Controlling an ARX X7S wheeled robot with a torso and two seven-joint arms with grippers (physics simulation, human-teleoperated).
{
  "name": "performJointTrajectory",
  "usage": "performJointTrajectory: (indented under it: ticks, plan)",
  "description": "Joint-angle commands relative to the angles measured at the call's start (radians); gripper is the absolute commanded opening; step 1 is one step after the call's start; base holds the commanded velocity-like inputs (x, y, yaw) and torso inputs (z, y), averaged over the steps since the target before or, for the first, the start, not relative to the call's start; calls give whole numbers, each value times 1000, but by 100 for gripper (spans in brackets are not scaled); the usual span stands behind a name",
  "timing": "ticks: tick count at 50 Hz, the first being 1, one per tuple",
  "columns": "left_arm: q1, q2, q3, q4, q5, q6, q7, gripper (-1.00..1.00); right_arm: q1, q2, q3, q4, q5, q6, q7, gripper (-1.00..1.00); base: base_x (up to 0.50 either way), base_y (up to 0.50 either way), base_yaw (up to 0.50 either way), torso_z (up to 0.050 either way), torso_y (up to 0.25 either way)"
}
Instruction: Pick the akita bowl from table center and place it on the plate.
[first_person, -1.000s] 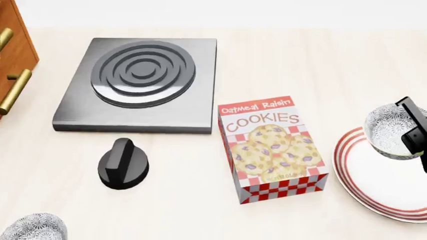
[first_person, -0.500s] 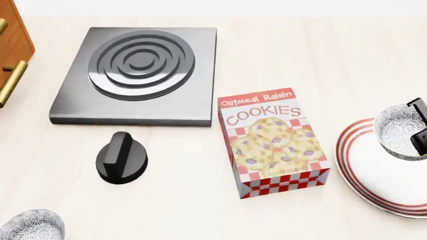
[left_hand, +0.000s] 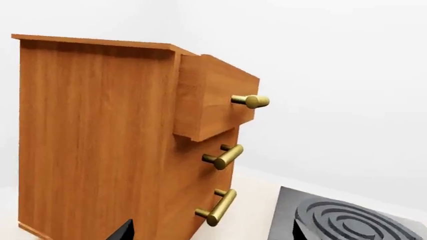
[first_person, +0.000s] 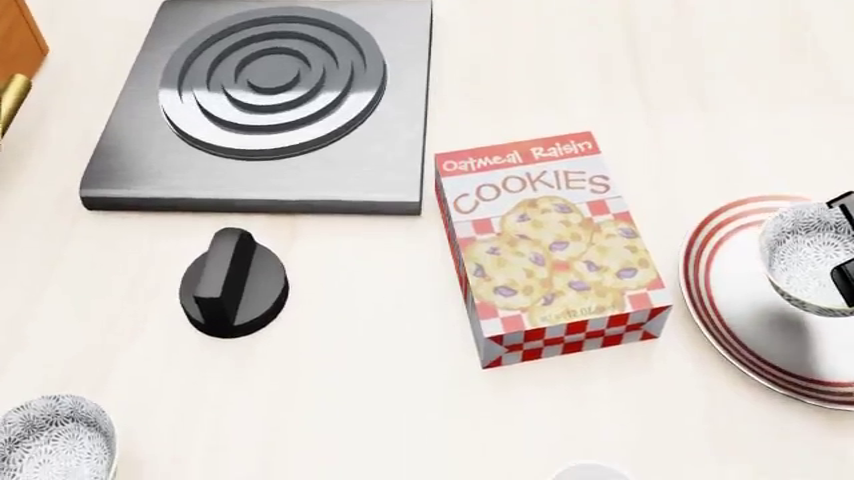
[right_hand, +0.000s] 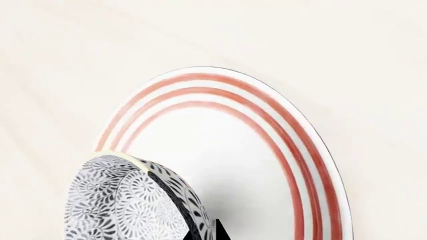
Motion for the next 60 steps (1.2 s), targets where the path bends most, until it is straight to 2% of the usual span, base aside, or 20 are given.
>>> performJointTrajectory:
  ticks: [1, 46, 47, 57, 60]
  plan:
    - [-1, 32, -24, -13, 6, 0, 10, 100, 12, -24, 71, 15, -53, -13, -54, -100, 0, 0, 0, 0, 0]
    - [12, 10, -18, 11, -8, 0, 8, 100, -24, -33, 298, 17, -168, -63, -75, -100, 0, 0, 0, 0, 0]
    - [13, 10, -18, 11, -9, 0, 8, 100, -25, -35, 301, 15, -169, -79, -73, 100, 0, 0, 0, 0, 0]
    - [15, 7, -18, 14, -12, 2, 7, 100, -10, -38, 358, 0, -131, -174, -128, 100, 0, 0, 0, 0, 0]
    - [16, 5, -20, 17, -15, 2, 6, 100, -30, -82, 376, -127, -110, -130, -138, 100, 0, 0, 0, 0, 0]
